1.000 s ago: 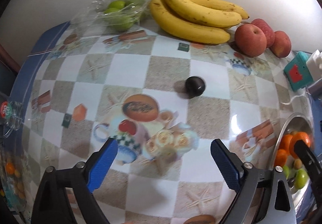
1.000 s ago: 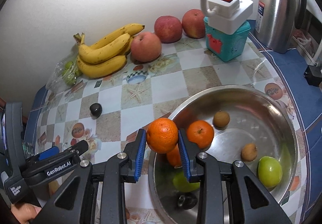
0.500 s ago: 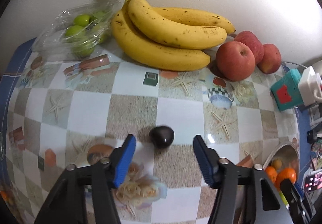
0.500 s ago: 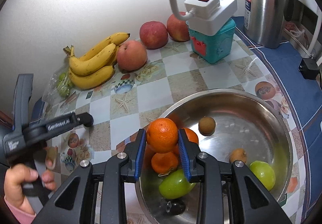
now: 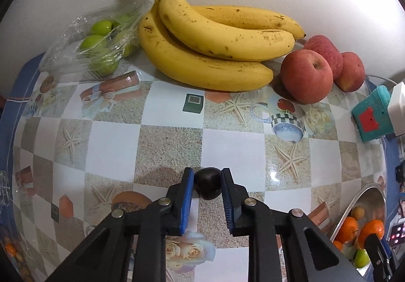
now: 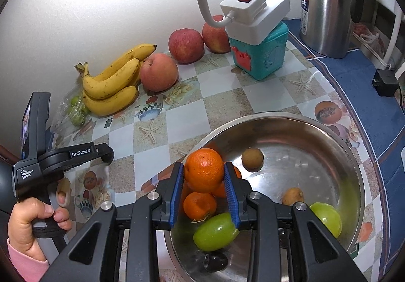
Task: Organize fruits
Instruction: 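Carry the black plum over the plate with the left tool while the right tool lowers the mandarin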
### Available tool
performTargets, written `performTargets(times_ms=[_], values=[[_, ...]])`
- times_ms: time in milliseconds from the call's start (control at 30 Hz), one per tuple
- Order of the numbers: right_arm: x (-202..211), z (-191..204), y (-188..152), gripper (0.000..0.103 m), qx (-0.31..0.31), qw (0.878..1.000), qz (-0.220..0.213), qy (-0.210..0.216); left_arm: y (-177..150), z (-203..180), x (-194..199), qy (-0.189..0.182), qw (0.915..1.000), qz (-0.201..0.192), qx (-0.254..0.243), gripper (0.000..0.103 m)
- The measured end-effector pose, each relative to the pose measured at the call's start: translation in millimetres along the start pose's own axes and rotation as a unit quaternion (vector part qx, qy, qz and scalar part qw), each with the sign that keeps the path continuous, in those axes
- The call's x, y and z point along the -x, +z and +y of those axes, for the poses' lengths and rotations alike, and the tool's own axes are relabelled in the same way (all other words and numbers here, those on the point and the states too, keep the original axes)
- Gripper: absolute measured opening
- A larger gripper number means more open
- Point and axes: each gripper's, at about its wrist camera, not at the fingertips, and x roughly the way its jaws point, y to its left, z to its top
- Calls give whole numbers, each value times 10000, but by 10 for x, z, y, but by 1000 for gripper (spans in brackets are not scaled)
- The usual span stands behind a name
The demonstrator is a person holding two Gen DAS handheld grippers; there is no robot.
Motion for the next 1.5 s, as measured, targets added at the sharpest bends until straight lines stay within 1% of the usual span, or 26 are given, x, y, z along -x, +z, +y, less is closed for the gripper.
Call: performTargets(times_ms=[133,167,233,267,333,500,533,567,633,833,933,1033,1167,1300,1367,1500], values=[[16,4,0,33,14,10000,-9,27,5,26,-27,-23,10000,-3,-1,25],[13,3,-1,33,12,10000,-7,25,2,30,-32,-34,10000,14,-2,29],[-4,3,-4,33,5,10000,22,23,-15,78,-39,-50,10000,64,11,34],[-15,4,-7,33,7,10000,40,21,-14,96,-49,-42,10000,77,44,39],[-31,10,-11,33,16,10000,68,26,-17,94,-113,-52,9999,106,75,43],[-21,5,-12,33,-9,10000,53,32,-34,159,-160,-262,9993,152,220,42],[-22,-3,-9,33,-16,10000,57,29,-35,166,-158,-264,9993,142,224,40],[-22,-8,-9,33,-21,10000,61,25,-39,168,-151,-285,9993,128,209,33],[-23,-13,-8,33,-37,10000,71,29,-52,155,-131,-327,9993,106,170,27],[-1,-19,-2,33,-58,9999,63,76,-96,130,-15,-276,9994,20,207,26],[16,-50,-5,33,-96,9999,68,98,-172,144,158,-339,9991,-95,238,26],[64,-118,-15,33,-193,9997,73,91,-326,94,353,-472,9984,-210,237,26],[196,-226,-52,33,-293,9996,17,43,-600,-110,577,-737,9968,-287,107,26],[323,-317,-127,33,-351,9994,-31,-12,-883,-414,757,-1073,9938,-285,-92,26],[370,-349,-174,33,-374,9993,-33,-41,-999,-562,799,-1152,9927,-279,-225,26],[464,-401,-262,33,-457,9989,-46,-27,-1129,-793,864,-1294,9902,-276,-454,26]])
